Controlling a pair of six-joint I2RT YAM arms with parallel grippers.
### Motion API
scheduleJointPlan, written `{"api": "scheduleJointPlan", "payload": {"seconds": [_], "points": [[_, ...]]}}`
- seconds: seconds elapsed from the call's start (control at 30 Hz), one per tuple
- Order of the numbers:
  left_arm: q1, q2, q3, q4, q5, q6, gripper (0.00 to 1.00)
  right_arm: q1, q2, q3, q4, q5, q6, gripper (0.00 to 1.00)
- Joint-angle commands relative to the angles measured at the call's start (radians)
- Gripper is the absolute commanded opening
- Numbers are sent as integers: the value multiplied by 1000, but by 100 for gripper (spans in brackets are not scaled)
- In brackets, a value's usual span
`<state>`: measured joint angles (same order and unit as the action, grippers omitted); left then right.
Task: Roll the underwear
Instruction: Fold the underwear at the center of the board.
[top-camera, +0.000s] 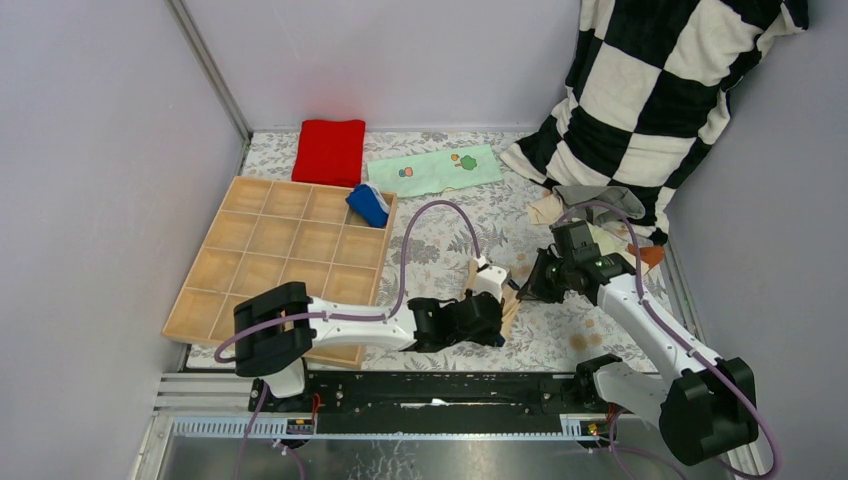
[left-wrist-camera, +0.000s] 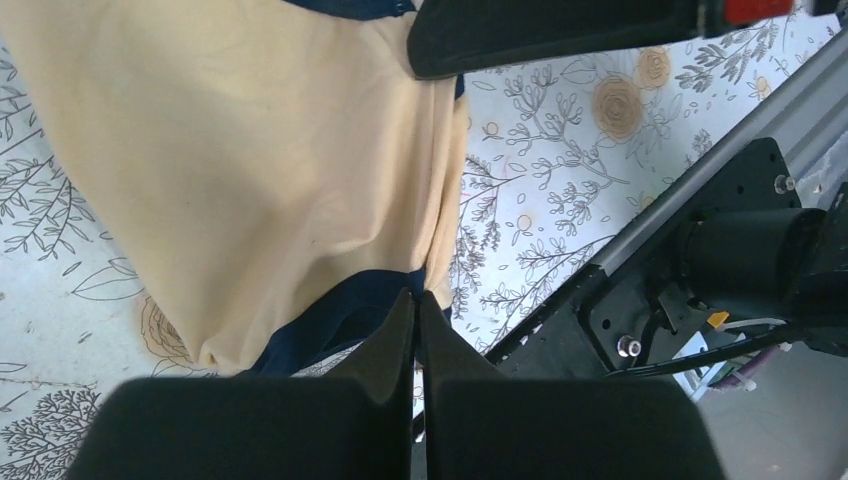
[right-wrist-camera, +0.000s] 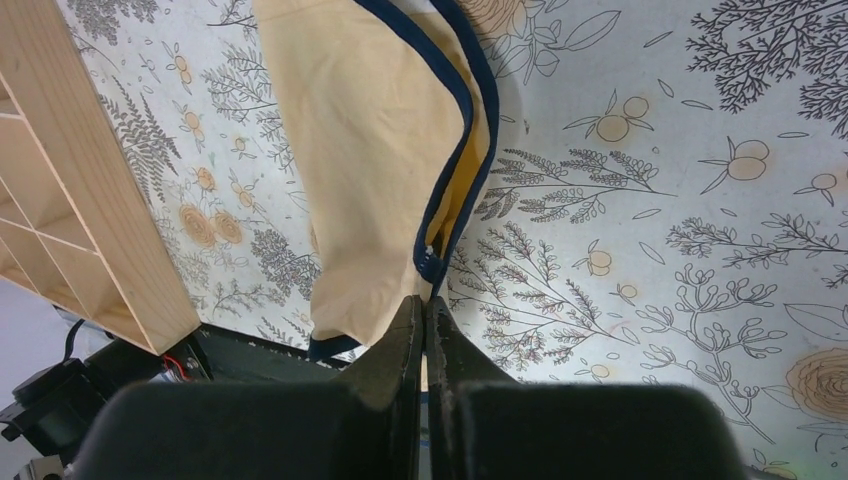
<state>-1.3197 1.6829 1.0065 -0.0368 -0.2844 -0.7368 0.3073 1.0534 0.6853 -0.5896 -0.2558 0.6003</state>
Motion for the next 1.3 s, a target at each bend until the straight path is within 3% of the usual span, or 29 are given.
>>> {"api": "scheduleJointPlan", "payload": {"seconds": [0.0,0.37,0.77,1.03,1.1,1.27], "points": [[10,-28,-35,87,42,-43,0,3,31,44,26,-27,14,0],[11,-33,3,87,76,-22,0,15,48,36,56,1,14,0],[-10,94,98,80,147,1,0,15,-3,-108,147,4,39,0],[-21,115,78,97,143,-21,0,15,-30,-183,205,13,83,0],[-21,113,69,95,132,-25,0,15,-47,-182,188,29,84,9],[-21,113,63,95,123,-26,0,15,-90,-172,148,62,85,11]]}}
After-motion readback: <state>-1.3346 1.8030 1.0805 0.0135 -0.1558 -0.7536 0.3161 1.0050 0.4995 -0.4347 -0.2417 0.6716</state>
